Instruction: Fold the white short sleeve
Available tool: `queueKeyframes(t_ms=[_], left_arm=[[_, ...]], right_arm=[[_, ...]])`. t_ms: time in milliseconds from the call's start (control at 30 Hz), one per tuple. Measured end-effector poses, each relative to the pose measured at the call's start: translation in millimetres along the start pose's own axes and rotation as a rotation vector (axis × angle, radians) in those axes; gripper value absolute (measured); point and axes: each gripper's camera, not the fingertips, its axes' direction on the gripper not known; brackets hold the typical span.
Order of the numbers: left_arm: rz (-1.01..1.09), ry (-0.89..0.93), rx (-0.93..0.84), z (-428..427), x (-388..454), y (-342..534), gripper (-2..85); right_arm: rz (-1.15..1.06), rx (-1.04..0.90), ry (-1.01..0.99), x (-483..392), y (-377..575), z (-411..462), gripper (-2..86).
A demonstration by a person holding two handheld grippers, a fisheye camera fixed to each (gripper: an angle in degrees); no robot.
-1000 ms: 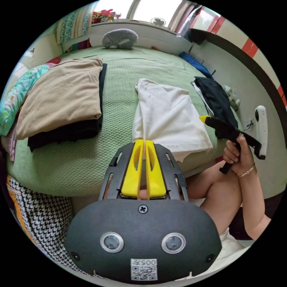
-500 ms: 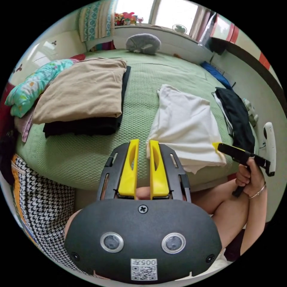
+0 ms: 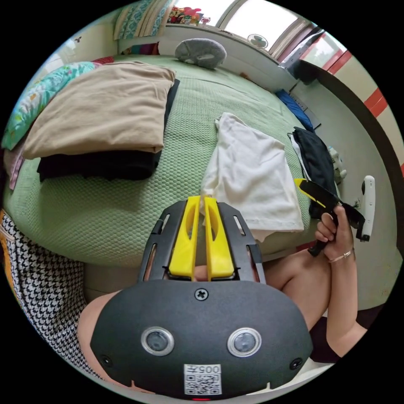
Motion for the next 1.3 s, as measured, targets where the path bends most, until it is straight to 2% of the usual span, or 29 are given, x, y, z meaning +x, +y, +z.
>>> queueKeyframes(t_ms=[233, 367, 500, 600, 667, 800, 1000, 1300], left_arm=[[-0.002, 0.136, 0.007, -14, -25, -6, 10.5], [0.034, 0.182, -0.018, -20, -33, -11, 14.4], [0.044, 0.181, -0.041, -17, -37, -20, 15.4], [0.02, 0.141, -0.039, -24, -45, -24, 12.2], [0.052, 0.173, -0.055, -30, -49, -27, 8.6], [0.029, 0.192, -0.065, -41, -59, -32, 6.7], [0.017, 0.177, 0.01, -84, -72, -30, 4.7], [0.059, 0.166, 0.12, -177, -82, -20, 4.3]], right_arm=[[-0.069, 0.099, -0.086, -9, -54, 13, 11.9], [-0.172, 0.079, 0.019, -18, -91, 45, 14.3], [-0.238, 0.009, -0.017, -31, -104, 73, 14.3], [-0.31, -0.007, 0.055, -54, -98, 94, 13.4], [-0.339, 0.017, 0.052, -71, -89, 95, 8.8], [-0.362, 0.019, 0.051, -96, -76, 97, 3.0], [-0.354, 0.044, 0.045, -130, -67, 64, 1.1], [-0.484, 0.172, 0.097, -215, -32, -30, 0.7]])
